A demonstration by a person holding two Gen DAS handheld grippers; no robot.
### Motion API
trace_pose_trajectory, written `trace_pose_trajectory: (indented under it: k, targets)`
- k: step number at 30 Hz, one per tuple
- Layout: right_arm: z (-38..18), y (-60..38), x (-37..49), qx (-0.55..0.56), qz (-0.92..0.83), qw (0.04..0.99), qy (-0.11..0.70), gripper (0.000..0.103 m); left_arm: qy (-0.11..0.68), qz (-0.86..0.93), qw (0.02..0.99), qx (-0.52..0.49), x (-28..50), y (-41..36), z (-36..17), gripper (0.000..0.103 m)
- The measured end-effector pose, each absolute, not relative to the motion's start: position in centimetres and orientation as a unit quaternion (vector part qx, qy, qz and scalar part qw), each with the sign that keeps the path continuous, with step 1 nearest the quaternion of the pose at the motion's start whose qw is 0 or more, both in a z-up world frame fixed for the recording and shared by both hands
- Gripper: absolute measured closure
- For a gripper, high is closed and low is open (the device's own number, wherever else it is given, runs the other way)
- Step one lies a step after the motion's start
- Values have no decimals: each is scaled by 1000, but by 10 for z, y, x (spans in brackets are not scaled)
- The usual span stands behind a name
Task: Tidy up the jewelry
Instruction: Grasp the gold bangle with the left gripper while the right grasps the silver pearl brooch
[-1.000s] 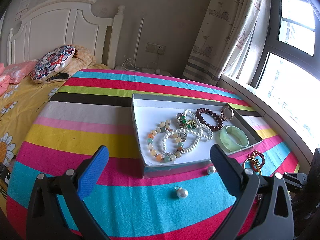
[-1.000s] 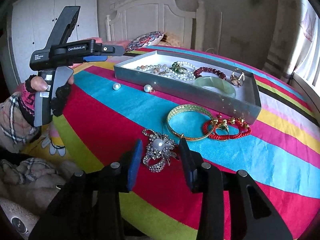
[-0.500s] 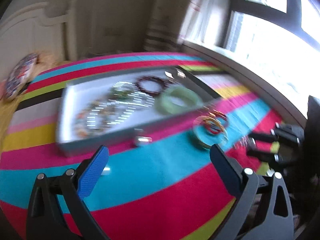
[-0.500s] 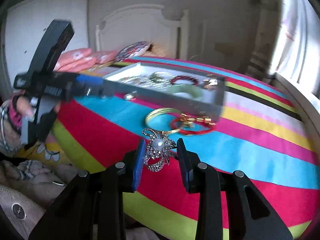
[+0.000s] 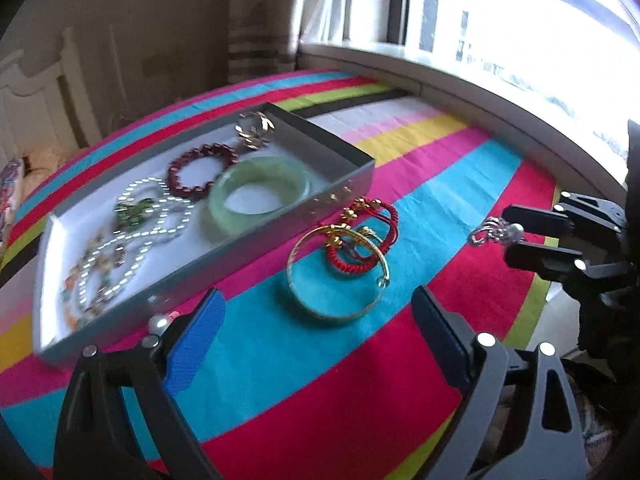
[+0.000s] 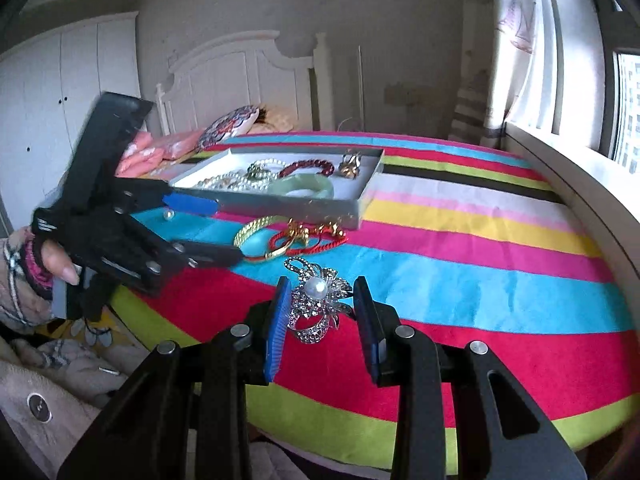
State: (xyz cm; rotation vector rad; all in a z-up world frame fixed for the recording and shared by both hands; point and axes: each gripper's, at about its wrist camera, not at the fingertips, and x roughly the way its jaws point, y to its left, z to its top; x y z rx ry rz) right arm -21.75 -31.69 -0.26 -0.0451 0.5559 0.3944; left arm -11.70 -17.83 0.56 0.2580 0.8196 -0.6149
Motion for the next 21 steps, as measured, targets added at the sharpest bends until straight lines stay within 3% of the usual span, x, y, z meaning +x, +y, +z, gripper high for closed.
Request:
trace_pose_trajectory:
  k: [4, 6, 9, 21]
  targets:
    - [-4, -315, -215, -21, 195, 942, 274, 71, 417, -310, 845, 123, -99, -188, -1, 11]
    - [-5, -316, -215, -19, 195, 941, 276, 71, 421, -321, 839, 126, -98, -187, -2, 19]
    - [-5, -315, -214, -18, 194, 941, 276, 71, 409, -332, 839, 140, -104, -190, -2, 44]
    - [-7, -311, -212, -20, 193, 939, 283, 71, 394, -323, 848, 145, -120, -187, -2, 44]
